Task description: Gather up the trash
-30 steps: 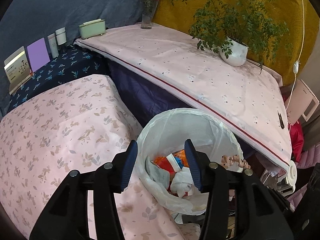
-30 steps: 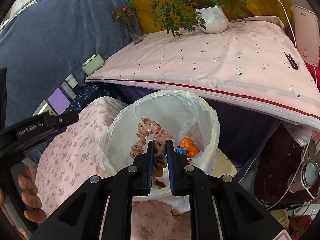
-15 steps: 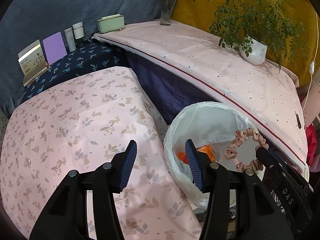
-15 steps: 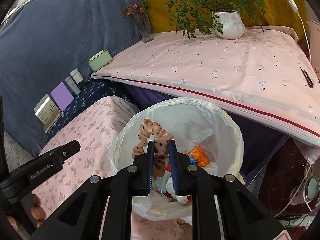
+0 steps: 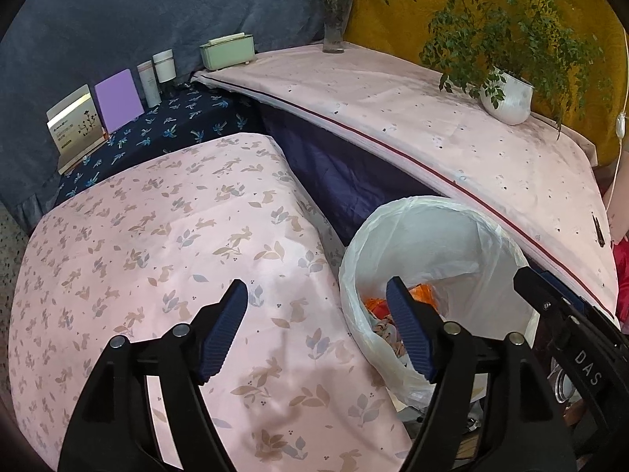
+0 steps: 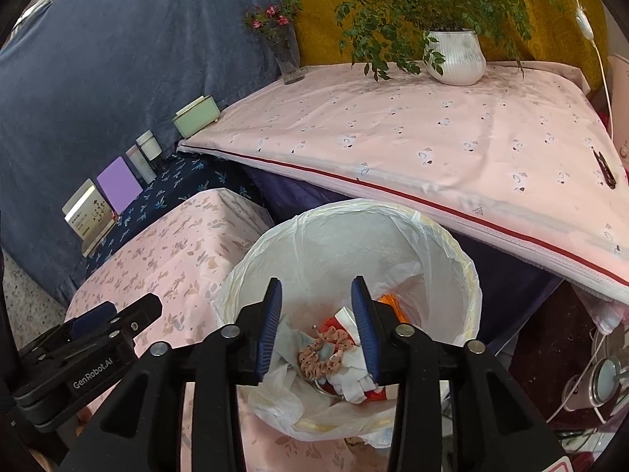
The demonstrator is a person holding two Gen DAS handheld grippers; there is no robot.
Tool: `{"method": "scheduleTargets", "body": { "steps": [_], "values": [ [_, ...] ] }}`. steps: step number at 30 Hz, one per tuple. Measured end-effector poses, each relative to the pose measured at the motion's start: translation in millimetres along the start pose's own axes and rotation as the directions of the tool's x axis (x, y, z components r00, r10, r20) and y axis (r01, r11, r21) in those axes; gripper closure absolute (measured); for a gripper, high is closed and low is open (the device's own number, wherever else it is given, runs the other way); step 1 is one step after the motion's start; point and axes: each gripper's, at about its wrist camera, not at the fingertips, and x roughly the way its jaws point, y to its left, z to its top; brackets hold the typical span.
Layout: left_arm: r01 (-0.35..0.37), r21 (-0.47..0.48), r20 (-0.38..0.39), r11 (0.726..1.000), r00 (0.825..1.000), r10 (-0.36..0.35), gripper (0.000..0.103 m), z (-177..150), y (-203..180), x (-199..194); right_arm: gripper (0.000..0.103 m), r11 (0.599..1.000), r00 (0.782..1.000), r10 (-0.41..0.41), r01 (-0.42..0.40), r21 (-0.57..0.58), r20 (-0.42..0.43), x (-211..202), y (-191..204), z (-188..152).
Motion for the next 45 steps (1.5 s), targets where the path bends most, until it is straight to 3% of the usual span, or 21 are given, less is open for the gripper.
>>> {"method": "scheduleTargets", "body": {
  "steps": [4, 8, 12, 18, 19, 25, 27, 28, 45],
  "values": [
    [-0.008, -0.003, 0.007, 1.0, 1.0, 0.008, 0.029, -5, 3, -8, 0.061, 1.0, 1.0, -0.003, 0.003, -0.007, -0.008, -9, 2, 0],
    [-0.026, -0.004, 0.019, 1.0, 0.999, 0.027, 0.022, -11, 7, -17, 0.044, 0.999, 1.0, -0.021, 0.021, -0.031, 0.0, -20, 6, -2],
    [-0.043, -0.007, 0.025, 0.999, 0.999, 0.043, 0.017, -18, 12, -25, 0.034, 0.996, 0.999, -0.052, 0.053, -0.075, 0.01, -33, 12, -7],
    [-0.059, -0.003, 0.027, 0.998, 0.998, 0.059, 0.013, -30, 17, -35, 0.025, 0.983, 0.996, -0.089, 0.09, -0.158, 0.015, -45, 25, -16],
    [-0.059, -0.002, 0.027, 0.998, 0.998, 0.059, 0.013, -32, 18, -36, 0.019, 0.982, 0.996, -0.088, 0.088, -0.169, 0.007, -46, 26, -18],
    [-0.068, -0.002, 0.021, 0.998, 0.997, 0.068, 0.012, -43, 24, -43, 0.017, 0.972, 0.992, -0.123, 0.123, -0.199, 0.012, -52, 31, -29],
    [-0.068, -0.006, 0.016, 0.998, 0.998, 0.068, 0.012, -46, 27, -44, 0.013, 0.969, 0.991, -0.132, 0.131, -0.21, 0.009, -53, 33, -33],
    [-0.067, -0.009, 0.014, 0.998, 0.998, 0.067, 0.012, -48, 28, -44, 0.006, 0.967, 0.991, -0.134, 0.132, -0.219, 0.006, -53, 34, -35],
    [-0.097, -0.032, -0.02, 0.995, 0.995, 0.096, 0.011, -72, 40, -37, 0.007, 0.941, 0.982, -0.187, 0.177, -0.289, -0.008, -47, 41, -62]
  ]
}}
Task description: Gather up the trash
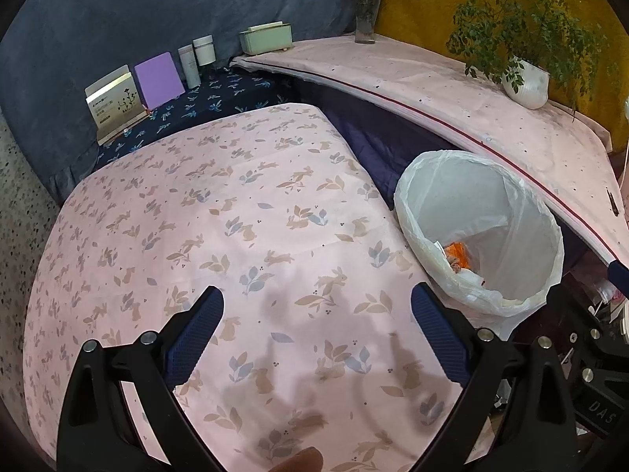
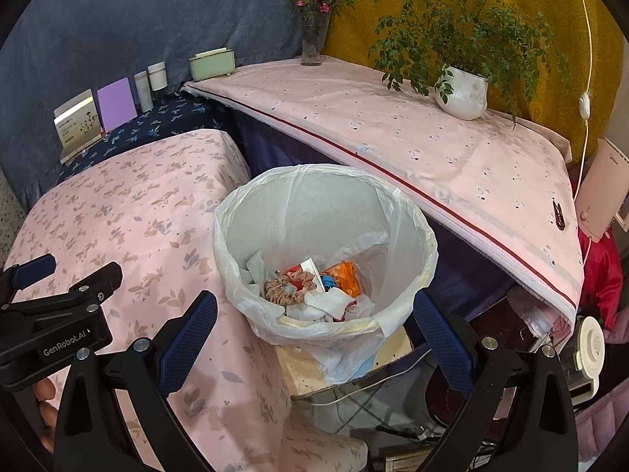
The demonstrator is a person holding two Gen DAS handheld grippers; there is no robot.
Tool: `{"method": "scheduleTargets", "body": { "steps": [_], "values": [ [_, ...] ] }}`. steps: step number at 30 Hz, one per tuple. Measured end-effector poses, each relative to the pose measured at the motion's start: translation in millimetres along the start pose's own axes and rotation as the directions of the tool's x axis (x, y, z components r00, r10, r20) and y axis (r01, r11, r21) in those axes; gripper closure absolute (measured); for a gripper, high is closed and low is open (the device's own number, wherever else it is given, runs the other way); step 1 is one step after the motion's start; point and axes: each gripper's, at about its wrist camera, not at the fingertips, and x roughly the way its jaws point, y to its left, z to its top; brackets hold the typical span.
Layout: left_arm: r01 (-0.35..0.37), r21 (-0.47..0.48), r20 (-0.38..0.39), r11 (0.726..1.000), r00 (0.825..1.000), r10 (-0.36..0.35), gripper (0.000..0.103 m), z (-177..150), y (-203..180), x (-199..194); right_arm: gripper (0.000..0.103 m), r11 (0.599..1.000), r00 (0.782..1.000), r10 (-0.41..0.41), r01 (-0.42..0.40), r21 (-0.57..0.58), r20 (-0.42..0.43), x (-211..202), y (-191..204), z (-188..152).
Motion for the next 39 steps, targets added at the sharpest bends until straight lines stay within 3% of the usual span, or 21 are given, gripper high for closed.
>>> {"method": "scheduleTargets", "body": {
  "steps": [39],
  "values": [
    [0.005, 0.033, 0.005, 0.999, 1.0, -0.005, 0.011, -9, -18, 3, 0.007, 1.0, 1.0, -0.007, 0.007, 0.006, -0.023, 9, -4, -12]
  ]
}}
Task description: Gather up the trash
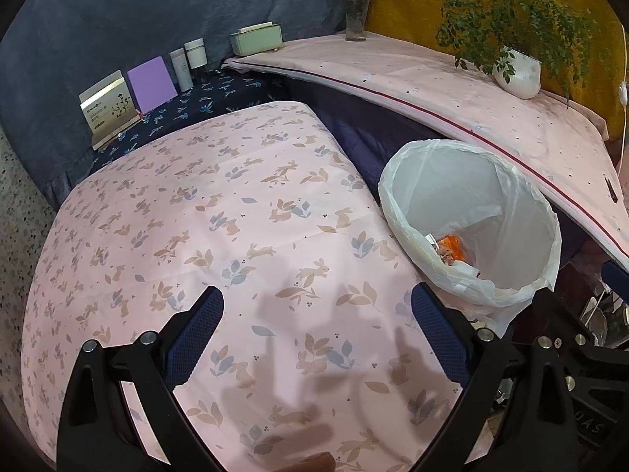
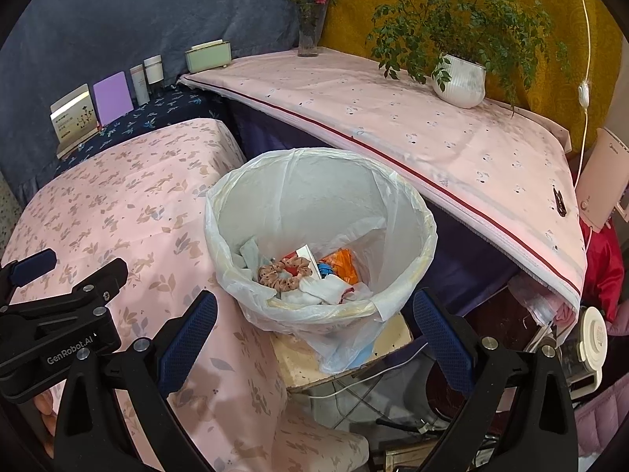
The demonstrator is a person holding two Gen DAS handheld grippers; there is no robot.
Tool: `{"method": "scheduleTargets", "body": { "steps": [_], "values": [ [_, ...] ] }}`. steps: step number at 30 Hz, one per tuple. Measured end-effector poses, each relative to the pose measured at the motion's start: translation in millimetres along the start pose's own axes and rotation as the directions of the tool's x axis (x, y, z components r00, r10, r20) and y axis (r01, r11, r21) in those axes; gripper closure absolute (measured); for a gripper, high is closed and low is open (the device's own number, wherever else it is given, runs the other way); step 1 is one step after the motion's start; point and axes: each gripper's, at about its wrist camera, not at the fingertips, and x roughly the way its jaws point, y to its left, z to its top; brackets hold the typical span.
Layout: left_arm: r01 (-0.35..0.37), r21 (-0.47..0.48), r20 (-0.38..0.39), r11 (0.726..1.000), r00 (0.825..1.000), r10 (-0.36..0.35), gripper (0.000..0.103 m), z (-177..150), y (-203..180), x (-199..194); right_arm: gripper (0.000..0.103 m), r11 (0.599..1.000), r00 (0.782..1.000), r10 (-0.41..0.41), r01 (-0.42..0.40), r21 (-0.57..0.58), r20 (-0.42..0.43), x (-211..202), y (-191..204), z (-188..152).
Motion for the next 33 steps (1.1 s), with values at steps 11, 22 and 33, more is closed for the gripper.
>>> {"method": "scheduleTargets", "body": {
  "steps": [11, 22, 33],
  "values": [
    [0.014, -0.003, -0.002, 1.0, 1.0, -0.014, 0.011, -0.9, -3.9, -2.4, 0.007, 1.0, 1.0, -0.007, 0.007, 0.005, -0.002, -3.4, -5.6, -3.3],
    [0.011, 0.001, 0.006, 1.0, 1.0, -0.011, 0.011, -1.5, -6.6, -5.5, 0.007, 1.0, 1.0, -0.008, 0.008, 0.009, 0.001, -4.8, -7.7, -4.6],
    [0.009, 0.002, 0.027, 1.0, 1.0, -0.009, 0.011, 1.3, -8.4, -9.6, 0.007, 1.0, 1.0, -0.008, 0.008, 0.017, 0.011, -9.7, -10.2, -4.2]
  ]
}}
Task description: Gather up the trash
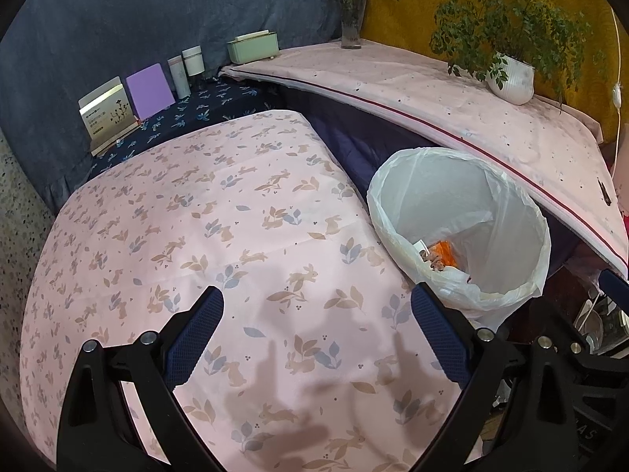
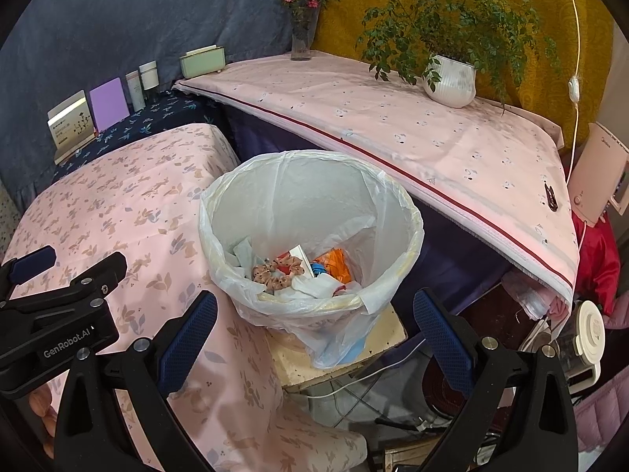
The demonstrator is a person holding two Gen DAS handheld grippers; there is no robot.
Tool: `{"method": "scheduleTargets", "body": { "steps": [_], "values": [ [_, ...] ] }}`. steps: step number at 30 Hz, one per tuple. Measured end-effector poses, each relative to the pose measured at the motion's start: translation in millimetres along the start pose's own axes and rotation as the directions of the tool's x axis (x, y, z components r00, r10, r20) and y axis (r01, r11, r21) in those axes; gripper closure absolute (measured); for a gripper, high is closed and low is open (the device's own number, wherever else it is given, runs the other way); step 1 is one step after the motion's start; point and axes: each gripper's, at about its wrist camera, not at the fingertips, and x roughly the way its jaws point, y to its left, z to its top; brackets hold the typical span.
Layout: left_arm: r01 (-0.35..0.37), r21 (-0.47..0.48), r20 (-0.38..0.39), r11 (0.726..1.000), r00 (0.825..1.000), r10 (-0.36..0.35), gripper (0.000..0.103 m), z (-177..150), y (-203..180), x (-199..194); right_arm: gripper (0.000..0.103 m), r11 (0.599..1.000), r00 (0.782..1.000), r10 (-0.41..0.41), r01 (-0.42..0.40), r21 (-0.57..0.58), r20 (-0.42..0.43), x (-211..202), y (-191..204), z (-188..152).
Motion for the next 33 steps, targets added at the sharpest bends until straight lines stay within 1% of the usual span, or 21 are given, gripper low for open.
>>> {"method": "scheduleTargets", "body": {
  "steps": [21, 33],
  "values": [
    [0.004, 0.009, 0.025, 1.0, 1.0, -0.004, 0.011, 3.6, -0.2, -5.2, 0.007, 1.0, 1.0, -0.005, 0.005, 0.002, 0.004, -2.1, 1.6, 1.1],
    [0.003, 0.009, 0.027, 1.0, 1.0, -0.003, 0.011, 2.6, -0.8, -5.2, 0.007, 1.0, 1.0, -0.005, 0.005, 0.002, 0.004, -2.3, 1.4, 0.8]
  ]
}}
